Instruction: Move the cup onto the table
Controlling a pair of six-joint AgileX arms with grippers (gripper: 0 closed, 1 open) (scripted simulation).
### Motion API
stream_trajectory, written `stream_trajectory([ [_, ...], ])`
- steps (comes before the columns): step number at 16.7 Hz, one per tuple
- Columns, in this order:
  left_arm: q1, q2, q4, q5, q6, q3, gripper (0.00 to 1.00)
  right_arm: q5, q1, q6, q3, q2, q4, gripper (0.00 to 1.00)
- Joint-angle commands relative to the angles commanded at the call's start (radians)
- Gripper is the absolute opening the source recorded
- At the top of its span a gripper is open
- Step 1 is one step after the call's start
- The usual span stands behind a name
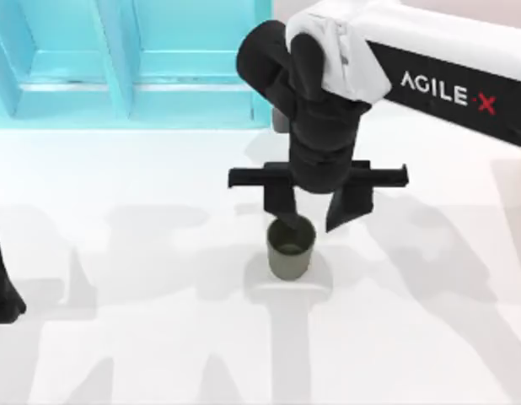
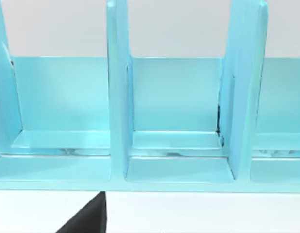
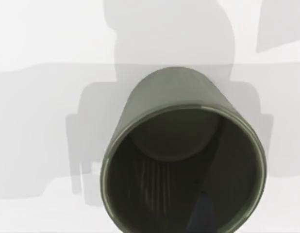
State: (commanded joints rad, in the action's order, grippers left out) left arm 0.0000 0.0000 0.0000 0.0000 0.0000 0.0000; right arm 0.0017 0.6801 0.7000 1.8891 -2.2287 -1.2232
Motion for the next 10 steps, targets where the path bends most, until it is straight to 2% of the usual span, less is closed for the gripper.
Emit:
stream_trajectory([
  [4, 0.0, 0.0, 0.0, 0.0, 0.0, 0.0, 1.0, 0.0, 0.0, 0.0, 0.0, 0.0, 0.0, 0.98],
  [10, 0.0, 0.0, 0.0, 0.0, 0.0, 0.0, 1.0, 0.0, 0.0, 0.0, 0.0, 0.0, 0.0, 1.0],
])
